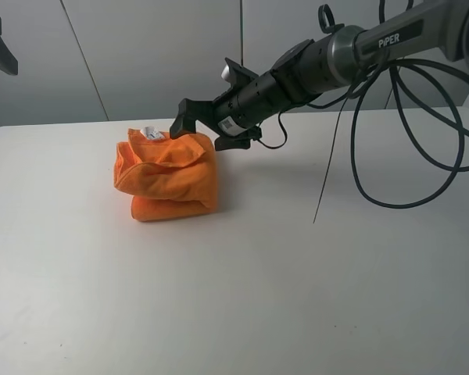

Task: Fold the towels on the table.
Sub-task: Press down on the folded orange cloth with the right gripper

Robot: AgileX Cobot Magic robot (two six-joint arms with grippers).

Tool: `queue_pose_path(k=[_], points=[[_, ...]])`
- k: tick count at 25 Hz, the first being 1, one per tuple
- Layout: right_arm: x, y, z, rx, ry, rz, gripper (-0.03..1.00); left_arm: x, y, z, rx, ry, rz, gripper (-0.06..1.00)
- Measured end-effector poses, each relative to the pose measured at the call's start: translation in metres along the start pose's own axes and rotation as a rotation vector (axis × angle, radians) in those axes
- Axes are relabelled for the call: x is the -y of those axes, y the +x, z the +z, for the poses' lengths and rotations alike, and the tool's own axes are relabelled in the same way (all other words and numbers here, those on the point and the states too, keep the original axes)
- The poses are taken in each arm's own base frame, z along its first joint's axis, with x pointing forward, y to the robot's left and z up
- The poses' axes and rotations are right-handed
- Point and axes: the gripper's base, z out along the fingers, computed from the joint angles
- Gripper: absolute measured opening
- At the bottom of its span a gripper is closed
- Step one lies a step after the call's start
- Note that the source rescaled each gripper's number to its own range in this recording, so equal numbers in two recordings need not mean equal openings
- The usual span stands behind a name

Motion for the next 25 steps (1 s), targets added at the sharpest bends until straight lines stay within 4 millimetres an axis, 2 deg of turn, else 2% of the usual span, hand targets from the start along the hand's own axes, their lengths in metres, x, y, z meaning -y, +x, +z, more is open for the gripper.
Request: queue_pose_path(k=[10, 17, 25], points=[[-0.005, 0.000, 0.002, 0.005, -0.077, 0.057, 1.00, 0.000, 0.000, 0.000, 0.000, 0.000, 0.000, 0.99], [-0.026, 0.009, 0.013, 0.016, -0.111, 0.016, 1.00, 0.000, 0.000, 0.000, 0.000, 0.000, 0.000, 0.99], [-0.036, 0.003, 0.013, 0.060, -0.155, 0.032, 1.00, 0.000, 0.001, 0.000, -0.012, 0.005, -0.007, 0.99]])
